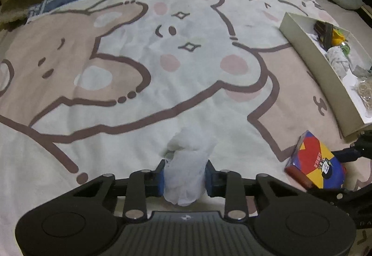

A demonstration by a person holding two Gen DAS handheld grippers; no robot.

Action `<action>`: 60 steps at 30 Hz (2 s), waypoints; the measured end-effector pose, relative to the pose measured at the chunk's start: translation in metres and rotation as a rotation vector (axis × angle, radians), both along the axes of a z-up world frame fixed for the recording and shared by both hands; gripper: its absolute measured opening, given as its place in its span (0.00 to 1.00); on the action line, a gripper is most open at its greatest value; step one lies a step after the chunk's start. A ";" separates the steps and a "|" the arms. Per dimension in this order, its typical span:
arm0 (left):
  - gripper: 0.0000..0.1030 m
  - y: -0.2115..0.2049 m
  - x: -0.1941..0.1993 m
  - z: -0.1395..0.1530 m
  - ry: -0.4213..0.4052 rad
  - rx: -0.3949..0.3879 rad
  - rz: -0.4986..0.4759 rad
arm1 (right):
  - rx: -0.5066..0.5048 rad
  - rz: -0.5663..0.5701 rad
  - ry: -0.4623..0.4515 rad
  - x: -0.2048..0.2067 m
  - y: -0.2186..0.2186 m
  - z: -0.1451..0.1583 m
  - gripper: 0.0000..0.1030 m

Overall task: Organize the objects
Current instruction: 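Carry the card box with the right tool while the left tool carries the tissue toward the tray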

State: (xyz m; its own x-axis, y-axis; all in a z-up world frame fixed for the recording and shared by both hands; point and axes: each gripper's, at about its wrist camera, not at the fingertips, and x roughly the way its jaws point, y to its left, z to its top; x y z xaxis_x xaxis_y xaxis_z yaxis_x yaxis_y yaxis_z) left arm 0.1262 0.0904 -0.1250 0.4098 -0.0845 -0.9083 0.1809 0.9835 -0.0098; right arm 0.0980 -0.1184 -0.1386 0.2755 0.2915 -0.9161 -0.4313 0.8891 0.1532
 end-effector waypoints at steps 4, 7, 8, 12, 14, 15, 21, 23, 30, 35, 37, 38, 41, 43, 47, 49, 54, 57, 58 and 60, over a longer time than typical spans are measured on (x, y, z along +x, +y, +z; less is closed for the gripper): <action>0.31 -0.002 -0.001 0.016 -0.061 -0.046 0.022 | 0.024 -0.015 -0.022 0.001 -0.003 0.008 0.59; 0.31 -0.005 -0.001 0.035 -0.118 -0.093 0.040 | 0.045 -0.034 -0.067 0.003 -0.009 0.023 0.59; 0.31 -0.007 0.000 0.042 -0.142 -0.108 0.049 | 0.056 -0.043 -0.078 0.005 -0.012 0.028 0.59; 0.31 -0.012 0.002 0.066 -0.212 -0.176 0.078 | 0.088 -0.080 -0.146 0.011 -0.024 0.053 0.59; 0.31 -0.017 0.003 0.078 -0.248 -0.205 0.084 | 0.099 -0.102 -0.182 0.015 -0.032 0.065 0.59; 0.31 -0.020 0.004 0.084 -0.262 -0.221 0.086 | 0.107 -0.115 -0.197 0.017 -0.037 0.070 0.59; 0.31 -0.038 0.007 0.109 -0.299 -0.289 0.056 | 0.125 -0.194 -0.273 0.028 -0.066 0.095 0.59; 0.31 -0.043 0.009 0.114 -0.313 -0.300 0.049 | 0.133 -0.218 -0.297 0.031 -0.075 0.102 0.59; 0.31 -0.065 0.018 0.123 -0.329 -0.324 0.037 | 0.157 -0.292 -0.378 0.041 -0.111 0.125 0.59; 0.31 -0.087 0.022 0.122 -0.328 -0.329 0.003 | 0.166 -0.332 -0.414 0.046 -0.138 0.134 0.59; 0.31 -0.098 0.022 0.121 -0.324 -0.332 -0.015 | 0.157 -0.336 -0.432 0.048 -0.150 0.136 0.59; 0.31 -0.104 0.021 0.121 -0.321 -0.335 -0.027 | 0.146 -0.336 -0.440 0.050 -0.155 0.136 0.59; 0.31 -0.123 0.020 0.118 -0.311 -0.343 -0.070 | 0.108 -0.335 -0.457 0.055 -0.174 0.133 0.59; 0.31 -0.134 0.020 0.115 -0.304 -0.348 -0.098 | 0.072 -0.334 -0.454 0.059 -0.187 0.128 0.59; 0.31 -0.159 0.018 0.108 -0.283 -0.347 -0.161 | -0.016 -0.318 -0.444 0.065 -0.208 0.114 0.59; 0.31 -0.173 0.017 0.103 -0.276 -0.344 -0.198 | -0.056 -0.301 -0.437 0.067 -0.215 0.107 0.59; 0.31 -0.210 0.014 0.088 -0.256 -0.325 -0.355 | -0.193 -0.181 -0.470 0.067 -0.227 0.084 0.59; 0.31 -0.231 0.013 0.076 -0.212 -0.326 -0.452 | -0.307 -0.081 -0.475 0.067 -0.229 0.068 0.59; 0.31 -0.237 0.013 0.072 -0.203 -0.326 -0.481 | -0.329 -0.059 -0.464 0.065 -0.231 0.064 0.59; 0.31 -0.249 0.013 0.063 -0.178 -0.324 -0.531 | -0.340 -0.020 -0.443 0.065 -0.234 0.057 0.59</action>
State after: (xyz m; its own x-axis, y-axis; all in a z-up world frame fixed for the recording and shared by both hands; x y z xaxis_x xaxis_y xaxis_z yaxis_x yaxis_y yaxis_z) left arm 0.1393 -0.1588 -0.0618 0.3793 -0.5757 -0.7244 0.6679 0.7121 -0.2162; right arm 0.1635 -0.3520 -0.0820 0.6578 -0.0092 -0.7532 -0.3719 0.8656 -0.3354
